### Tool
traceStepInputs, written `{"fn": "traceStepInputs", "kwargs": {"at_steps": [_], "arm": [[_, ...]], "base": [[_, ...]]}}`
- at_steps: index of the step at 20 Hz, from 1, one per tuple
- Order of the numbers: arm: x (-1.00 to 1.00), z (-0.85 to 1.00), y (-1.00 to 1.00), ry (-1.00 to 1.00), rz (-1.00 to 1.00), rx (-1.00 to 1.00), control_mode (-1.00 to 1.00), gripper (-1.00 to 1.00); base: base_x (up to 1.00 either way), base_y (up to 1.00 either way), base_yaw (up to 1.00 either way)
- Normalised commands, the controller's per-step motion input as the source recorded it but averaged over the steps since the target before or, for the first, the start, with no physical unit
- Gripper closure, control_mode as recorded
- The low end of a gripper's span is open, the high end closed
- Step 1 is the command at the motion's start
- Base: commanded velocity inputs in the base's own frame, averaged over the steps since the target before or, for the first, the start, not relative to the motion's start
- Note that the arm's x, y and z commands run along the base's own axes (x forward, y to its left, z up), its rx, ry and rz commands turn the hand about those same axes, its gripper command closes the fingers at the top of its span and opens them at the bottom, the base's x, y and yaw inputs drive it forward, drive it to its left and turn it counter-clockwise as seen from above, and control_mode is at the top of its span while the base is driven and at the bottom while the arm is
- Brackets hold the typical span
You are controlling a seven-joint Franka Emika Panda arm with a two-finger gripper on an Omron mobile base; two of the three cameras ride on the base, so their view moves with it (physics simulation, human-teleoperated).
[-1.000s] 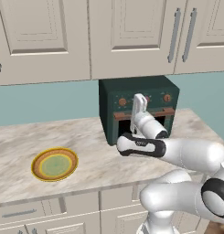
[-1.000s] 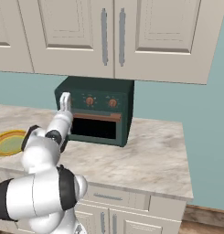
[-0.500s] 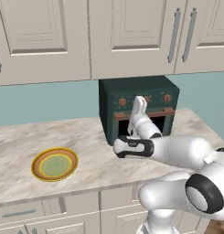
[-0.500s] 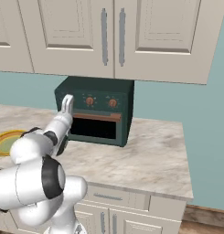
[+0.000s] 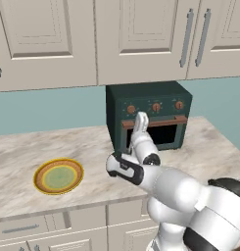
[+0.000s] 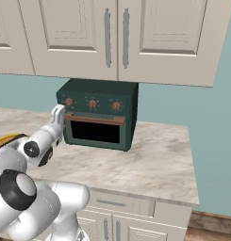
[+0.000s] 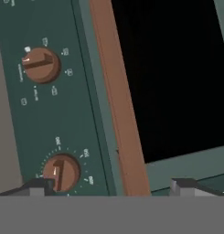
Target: Pull the toaster oven rack outwards. Pick up the baguette from the plate and place it on the toaster oven rack. Close the toaster oven door fully and set the temperature to the lowest setting.
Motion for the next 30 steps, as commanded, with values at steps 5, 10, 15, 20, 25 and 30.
{"fn": "traceStepInputs", "kwargs": {"at_steps": [5,10,15,20,25,30], "arm": [[-0.02,-0.22,0.29,0.06,-0.02,-0.02,-1.00,-1.00],[-0.03,0.00,0.19,0.00,-0.01,0.00,-1.00,-1.00],[-0.10,0.17,0.60,0.01,-0.09,-0.16,-1.00,-1.00],[0.00,0.18,0.34,0.04,-0.06,-0.14,-1.00,-1.00],[0.00,0.00,0.00,0.00,0.00,0.00,-1.00,-1.00],[0.00,0.00,0.00,0.00,0.00,0.00,-1.00,-1.00]], "base": [[0.00,0.00,0.00],[0.00,0.00,0.00],[0.00,0.00,0.00],[0.00,0.00,0.00],[0.00,0.00,0.00],[0.00,0.00,0.00]]}}
